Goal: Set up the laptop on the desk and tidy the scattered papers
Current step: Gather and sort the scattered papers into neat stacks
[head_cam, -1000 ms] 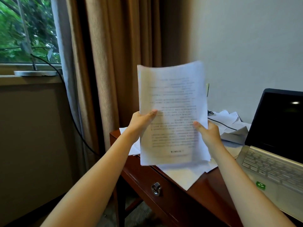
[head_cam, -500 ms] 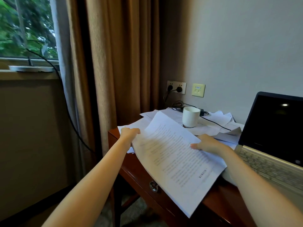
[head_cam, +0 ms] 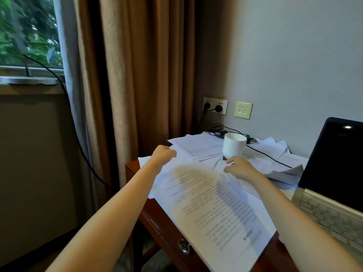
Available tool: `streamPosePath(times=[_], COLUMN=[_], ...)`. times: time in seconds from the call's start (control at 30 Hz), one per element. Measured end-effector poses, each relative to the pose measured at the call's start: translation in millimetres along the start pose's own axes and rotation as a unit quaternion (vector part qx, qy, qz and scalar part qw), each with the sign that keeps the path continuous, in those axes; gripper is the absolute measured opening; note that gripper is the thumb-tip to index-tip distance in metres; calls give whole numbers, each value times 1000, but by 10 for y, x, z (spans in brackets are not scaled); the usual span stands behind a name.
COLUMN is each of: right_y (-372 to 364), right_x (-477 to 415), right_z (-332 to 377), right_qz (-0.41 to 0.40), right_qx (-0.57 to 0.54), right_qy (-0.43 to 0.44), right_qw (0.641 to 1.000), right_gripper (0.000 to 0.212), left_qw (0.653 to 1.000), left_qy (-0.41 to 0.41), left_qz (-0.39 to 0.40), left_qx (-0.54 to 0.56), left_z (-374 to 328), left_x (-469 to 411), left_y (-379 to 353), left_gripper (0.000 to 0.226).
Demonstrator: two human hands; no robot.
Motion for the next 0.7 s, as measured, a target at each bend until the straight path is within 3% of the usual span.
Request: streamPosePath(times=[0.07, 0.17, 0.27, 0.47, 0.57, 0.7], right_y=[-49, -170, -323, -641, -783, -903], right_x=[-112, -294, -526, -935, -1110, -1171], right_z=[69, 117, 166, 358, 366, 316], right_qz=[-3, -7, -4, 16, -7, -51], right_qx=[-68, -63, -35, 27, 39, 76], right_qy=[-12, 23, 60, 80, 53, 78], right_qw=[998, 998, 998, 996, 998, 993], right_gripper=[40, 35, 38, 68, 71, 75], left_qw=[999, 995, 982, 950, 941, 920], left_qy=[18, 54, 97, 174, 183, 204], left_qz=[8, 23, 38, 100, 123, 148], left_qx=[30, 80, 158, 240, 257, 301], left_z=[-7, 17, 37, 33, -4, -25], left_x=[-108, -306, -479, -733, -896, -1078], left_y=[-57, -136, -190, -356, -459, -622], left_gripper=[4, 36, 50, 51, 60, 60])
Point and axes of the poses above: each hand's wrist, its own x-axis away from the middle knuckle, its own y-axis out of the back of the hand, z = x × y, the point moved 1 cm from there along -x, towards the middle knuckle, and after that the axes turned 3 degrees about x, right-handed, at the moved point
